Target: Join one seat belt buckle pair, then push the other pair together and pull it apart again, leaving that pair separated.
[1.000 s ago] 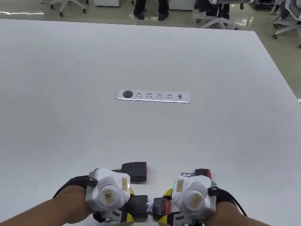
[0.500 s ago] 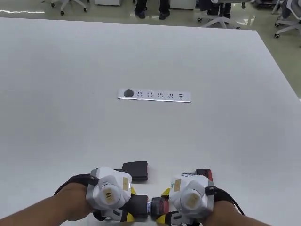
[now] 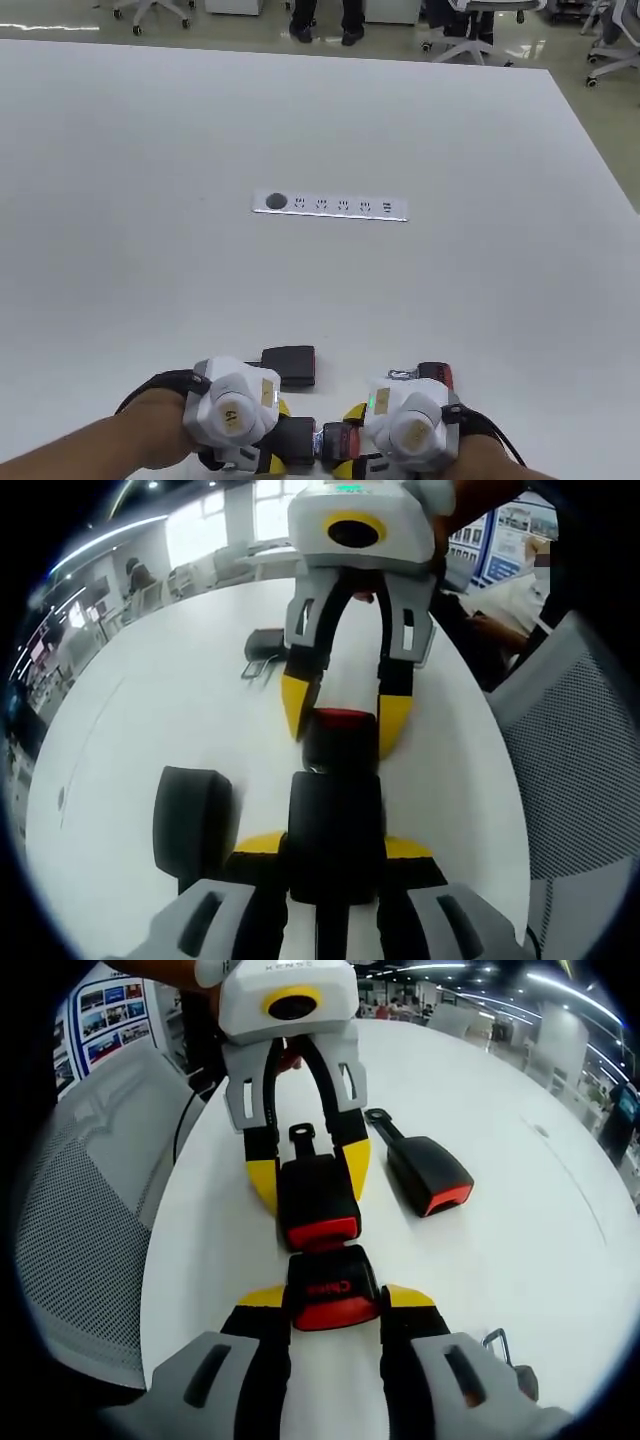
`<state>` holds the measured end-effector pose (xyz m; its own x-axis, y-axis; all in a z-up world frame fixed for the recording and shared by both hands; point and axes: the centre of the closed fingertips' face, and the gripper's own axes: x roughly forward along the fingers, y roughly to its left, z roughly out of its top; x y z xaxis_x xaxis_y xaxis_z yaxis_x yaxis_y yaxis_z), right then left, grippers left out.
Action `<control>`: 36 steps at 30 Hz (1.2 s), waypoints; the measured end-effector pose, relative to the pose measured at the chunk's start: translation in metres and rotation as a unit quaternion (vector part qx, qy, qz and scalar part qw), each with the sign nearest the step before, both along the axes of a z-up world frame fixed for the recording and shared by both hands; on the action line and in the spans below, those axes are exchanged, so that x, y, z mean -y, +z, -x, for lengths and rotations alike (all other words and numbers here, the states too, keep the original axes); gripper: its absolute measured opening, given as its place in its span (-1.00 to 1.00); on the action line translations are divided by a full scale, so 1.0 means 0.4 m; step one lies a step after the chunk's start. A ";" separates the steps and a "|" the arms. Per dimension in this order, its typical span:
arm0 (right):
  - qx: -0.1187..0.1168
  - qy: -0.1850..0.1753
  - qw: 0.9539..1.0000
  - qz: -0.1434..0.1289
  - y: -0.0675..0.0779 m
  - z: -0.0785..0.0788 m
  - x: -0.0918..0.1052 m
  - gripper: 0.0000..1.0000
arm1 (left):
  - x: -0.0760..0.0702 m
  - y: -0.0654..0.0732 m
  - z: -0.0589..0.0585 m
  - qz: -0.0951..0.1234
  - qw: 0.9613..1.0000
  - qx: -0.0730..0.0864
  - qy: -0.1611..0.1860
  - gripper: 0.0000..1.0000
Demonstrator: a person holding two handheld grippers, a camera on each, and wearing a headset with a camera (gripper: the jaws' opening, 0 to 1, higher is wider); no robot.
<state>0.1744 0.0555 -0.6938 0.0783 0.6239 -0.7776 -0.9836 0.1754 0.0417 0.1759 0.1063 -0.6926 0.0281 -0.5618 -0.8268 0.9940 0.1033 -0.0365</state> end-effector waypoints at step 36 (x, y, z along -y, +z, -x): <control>0.012 -0.031 0.997 -0.063 0.000 0.006 0.003 -0.38 | -0.013 0.009 0.002 0.065 0.998 -0.012 -0.017 -0.32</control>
<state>0.1721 0.0544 -0.6936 0.1369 0.7104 -0.6904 -0.9720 0.2307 0.0447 0.1750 0.1114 -0.6890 -0.0115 -0.6642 -0.7475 0.9955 0.0627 -0.0710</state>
